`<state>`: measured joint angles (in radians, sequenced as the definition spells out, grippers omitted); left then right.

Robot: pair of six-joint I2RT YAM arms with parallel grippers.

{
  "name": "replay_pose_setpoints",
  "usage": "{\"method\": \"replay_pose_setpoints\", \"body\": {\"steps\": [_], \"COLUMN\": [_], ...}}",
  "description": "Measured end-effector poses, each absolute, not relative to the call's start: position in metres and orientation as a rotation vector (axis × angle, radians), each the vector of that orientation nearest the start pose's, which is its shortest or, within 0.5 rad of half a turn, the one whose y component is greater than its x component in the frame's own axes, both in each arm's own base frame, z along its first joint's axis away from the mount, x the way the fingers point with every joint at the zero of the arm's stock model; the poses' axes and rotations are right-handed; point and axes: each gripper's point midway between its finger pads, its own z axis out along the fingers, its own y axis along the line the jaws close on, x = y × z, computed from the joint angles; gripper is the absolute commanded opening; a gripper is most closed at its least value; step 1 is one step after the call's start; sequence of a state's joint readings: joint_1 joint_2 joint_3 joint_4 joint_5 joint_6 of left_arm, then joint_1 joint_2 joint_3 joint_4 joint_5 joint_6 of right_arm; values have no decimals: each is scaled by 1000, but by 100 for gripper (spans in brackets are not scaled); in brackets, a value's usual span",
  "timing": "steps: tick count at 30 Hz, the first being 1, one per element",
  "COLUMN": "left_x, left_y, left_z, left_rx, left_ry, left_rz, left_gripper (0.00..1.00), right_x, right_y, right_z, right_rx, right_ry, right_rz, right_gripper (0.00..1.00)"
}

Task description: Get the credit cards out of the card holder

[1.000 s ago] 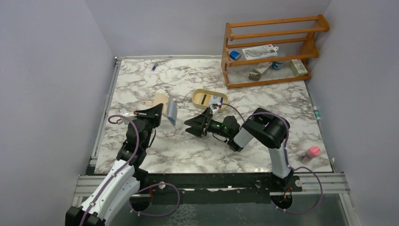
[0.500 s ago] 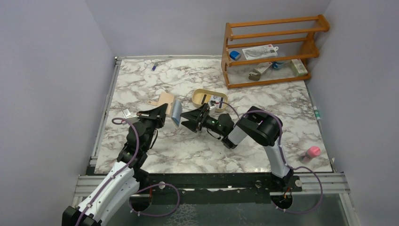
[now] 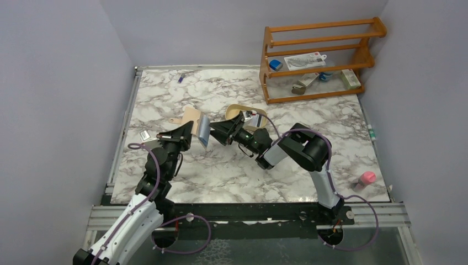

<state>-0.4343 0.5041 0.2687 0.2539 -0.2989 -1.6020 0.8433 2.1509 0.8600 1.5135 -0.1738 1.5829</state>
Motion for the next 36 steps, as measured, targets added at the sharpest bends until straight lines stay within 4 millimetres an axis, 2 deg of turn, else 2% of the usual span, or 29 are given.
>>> {"method": "replay_pose_setpoints", "body": {"steps": [4, 7, 14, 16, 23, 27, 28, 29, 30, 31, 33, 34, 36], "left_x": [272, 271, 267, 266, 262, 262, 262, 262, 262, 262, 261, 261, 260], "left_y": [-113, -111, -104, -103, -100, -100, -100, -99, -99, -99, -99, -99, -100], "left_z": [252, 256, 263, 264, 255, 244, 241, 239, 236, 233, 226, 223, 213], "left_rx": [-1160, -1158, -1158, -1158, -1166, -1162, -1159, -1157, -1154, -1151, -1138, -1141, -1127], "left_ry": [1262, 1244, 1196, 1191, 1222, 1300, 1326, 1349, 1377, 1399, 1443, 1451, 1495], "left_rz": [-1359, -1368, -1376, -1376, -1330, -1250, -1224, -1199, -1171, -1149, -1105, -1098, -1058], "left_gripper": [0, 0, 0, 0, 0, 0, 3, 8, 18, 36, 82, 97, 99], "right_x": [296, 296, 295, 295, 291, 289, 289, 289, 288, 285, 281, 279, 272], "right_y": [439, 439, 437, 437, 432, 418, 413, 409, 404, 399, 392, 391, 389], "right_z": [170, 170, 173, 175, 187, 191, 193, 195, 197, 201, 212, 219, 233], "right_rx": [454, 444, 411, 402, 346, 286, 272, 258, 238, 210, 140, 104, 17], "right_ry": [1664, 1662, 1652, 1646, 1618, 1617, 1616, 1614, 1614, 1609, 1587, 1578, 1566], "right_rz": [2069, 2062, 2042, 2037, 2017, 1987, 1981, 1976, 1972, 1968, 1955, 1942, 1915], "right_gripper": [50, 34, 11, 2, 1, 1, 1, 1, 1, 1, 1, 1, 1]}}
